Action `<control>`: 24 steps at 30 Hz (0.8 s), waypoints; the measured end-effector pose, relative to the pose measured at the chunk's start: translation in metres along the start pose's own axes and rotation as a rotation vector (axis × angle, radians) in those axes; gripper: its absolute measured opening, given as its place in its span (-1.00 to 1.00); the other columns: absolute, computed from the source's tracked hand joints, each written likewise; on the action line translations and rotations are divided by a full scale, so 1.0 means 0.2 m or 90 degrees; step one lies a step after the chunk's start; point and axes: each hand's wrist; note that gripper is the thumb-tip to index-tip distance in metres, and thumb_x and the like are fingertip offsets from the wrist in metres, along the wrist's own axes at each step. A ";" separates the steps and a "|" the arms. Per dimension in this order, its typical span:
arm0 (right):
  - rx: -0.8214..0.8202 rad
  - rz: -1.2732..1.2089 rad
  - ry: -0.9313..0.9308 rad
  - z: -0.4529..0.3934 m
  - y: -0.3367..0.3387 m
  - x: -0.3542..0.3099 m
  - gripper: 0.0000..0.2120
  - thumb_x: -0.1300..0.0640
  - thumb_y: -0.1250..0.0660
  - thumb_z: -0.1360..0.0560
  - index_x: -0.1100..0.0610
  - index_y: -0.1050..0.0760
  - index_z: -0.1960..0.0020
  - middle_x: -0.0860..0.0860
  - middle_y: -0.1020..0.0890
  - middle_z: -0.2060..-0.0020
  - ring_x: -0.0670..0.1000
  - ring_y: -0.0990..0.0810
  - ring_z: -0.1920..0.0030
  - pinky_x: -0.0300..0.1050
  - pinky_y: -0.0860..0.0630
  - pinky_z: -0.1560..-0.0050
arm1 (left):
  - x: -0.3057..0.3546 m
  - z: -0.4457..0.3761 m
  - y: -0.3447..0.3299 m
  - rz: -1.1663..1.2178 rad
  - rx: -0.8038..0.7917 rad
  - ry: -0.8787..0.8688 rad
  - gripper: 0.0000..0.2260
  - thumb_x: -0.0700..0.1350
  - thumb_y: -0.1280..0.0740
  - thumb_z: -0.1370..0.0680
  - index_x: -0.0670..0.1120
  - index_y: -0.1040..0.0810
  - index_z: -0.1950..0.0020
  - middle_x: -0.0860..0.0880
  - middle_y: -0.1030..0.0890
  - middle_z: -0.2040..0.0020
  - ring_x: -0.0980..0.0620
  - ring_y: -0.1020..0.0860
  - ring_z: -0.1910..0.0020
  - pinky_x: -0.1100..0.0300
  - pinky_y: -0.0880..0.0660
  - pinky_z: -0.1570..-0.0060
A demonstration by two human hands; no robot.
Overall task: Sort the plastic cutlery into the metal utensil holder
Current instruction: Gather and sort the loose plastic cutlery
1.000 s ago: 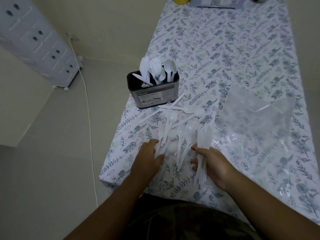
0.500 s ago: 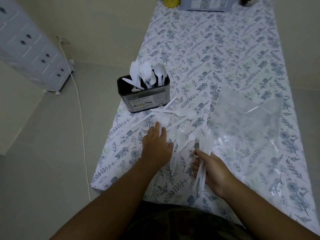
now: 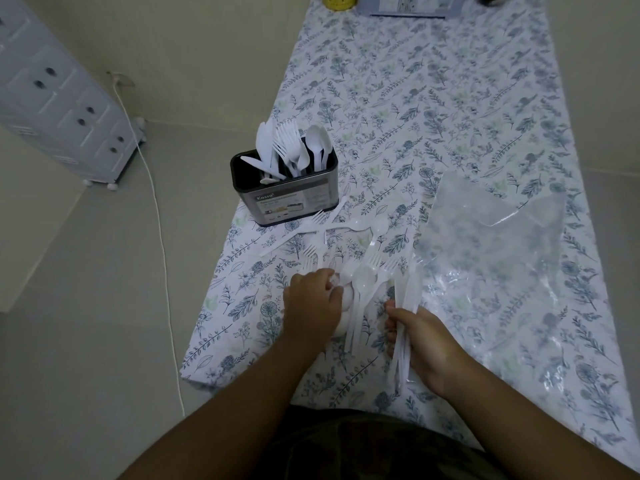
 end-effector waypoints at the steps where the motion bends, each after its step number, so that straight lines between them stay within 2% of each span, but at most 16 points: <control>1: 0.001 -0.001 -0.002 0.00 0.00 0.00 -0.81 0.18 -0.32 -0.61 0.18 -0.61 -0.17 0.05 -0.57 0.28 0.02 -0.52 0.30 -0.10 -0.49 0.28 | 0.02 -0.03 0.00 -0.014 0.001 0.010 -0.69 0.04 -0.34 -0.55 -0.03 -0.59 -0.25 0.02 -0.64 -0.08 -0.06 -0.49 -0.11 -0.01 -0.41 -0.14; 4: -0.001 -0.008 -0.013 0.01 -0.01 0.00 -0.84 0.20 -0.32 -0.60 0.17 -0.62 -0.14 0.06 -0.57 0.30 0.03 -0.52 0.33 -0.08 -0.49 0.29 | 0.07 -0.11 -0.01 0.013 -0.028 0.056 -0.73 0.06 -0.40 -0.52 -0.02 -0.63 -0.16 0.01 -0.64 -0.06 -0.05 -0.52 -0.09 -0.02 -0.47 -0.13; 8: -0.010 -0.018 -0.018 0.01 0.00 0.00 -0.84 0.21 -0.33 -0.58 0.18 -0.61 -0.14 0.06 -0.56 0.33 0.02 -0.49 0.39 -0.06 -0.45 0.33 | 0.08 -0.17 -0.02 0.090 -0.044 0.114 -0.85 0.06 -0.49 -0.45 0.03 -0.62 0.10 0.05 -0.64 0.14 -0.01 -0.59 0.07 -0.01 -0.58 0.01; 11: -0.014 -0.011 -0.009 0.00 0.02 0.00 -0.83 0.19 -0.34 -0.58 0.18 -0.60 -0.15 0.06 -0.57 0.32 0.03 -0.50 0.38 -0.05 -0.45 0.32 | 0.04 -0.16 0.01 0.163 -0.063 0.124 -0.88 -0.01 -0.44 -0.52 -0.03 -0.62 0.04 0.07 -0.62 0.17 0.05 -0.59 0.15 0.14 -0.57 0.09; 14: -0.012 -0.011 -0.008 0.00 0.01 0.00 -0.84 0.19 -0.33 -0.59 0.17 -0.61 -0.14 0.05 -0.57 0.33 0.01 -0.50 0.38 -0.07 -0.45 0.33 | -0.01 -0.13 0.07 0.207 -0.063 0.120 -0.91 -0.07 -0.38 -0.58 -0.05 -0.63 -0.03 0.08 -0.62 0.15 0.13 -0.57 0.16 0.36 -0.42 0.22; 17: -0.015 -0.017 -0.010 0.00 0.00 0.00 -0.86 0.19 -0.32 -0.60 0.16 -0.61 -0.12 0.04 -0.55 0.32 0.00 -0.49 0.38 -0.09 -0.45 0.32 | -0.06 -0.12 0.11 0.301 -0.052 0.177 -0.90 -0.06 -0.38 -0.58 -0.04 -0.62 -0.06 0.02 -0.65 0.09 0.05 -0.62 0.12 0.26 -0.54 0.16; 20: -0.017 -0.021 -0.015 -0.01 -0.01 0.00 -0.86 0.20 -0.31 -0.60 0.15 -0.62 -0.10 0.05 -0.55 0.30 -0.01 -0.50 0.38 -0.10 -0.45 0.31 | -0.10 -0.12 0.15 0.377 -0.036 0.235 -0.87 -0.02 -0.45 -0.53 -0.05 -0.60 0.00 -0.05 -0.68 0.11 -0.02 -0.66 0.14 0.13 -0.61 0.15; 24: -0.026 -0.023 -0.010 -0.01 -0.02 0.00 -0.87 0.21 -0.32 -0.60 0.16 -0.61 -0.11 0.06 -0.55 0.27 -0.02 -0.52 0.38 -0.11 -0.46 0.30 | -0.12 -0.12 0.20 0.397 -0.003 0.219 -0.86 0.01 -0.47 -0.52 -0.04 -0.64 0.05 -0.02 -0.70 0.16 0.05 -0.66 0.20 0.22 -0.55 0.20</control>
Point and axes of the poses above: each hand's wrist, its own z-axis away from the middle knuckle, its own y-axis out of the back of the hand, x = y × z
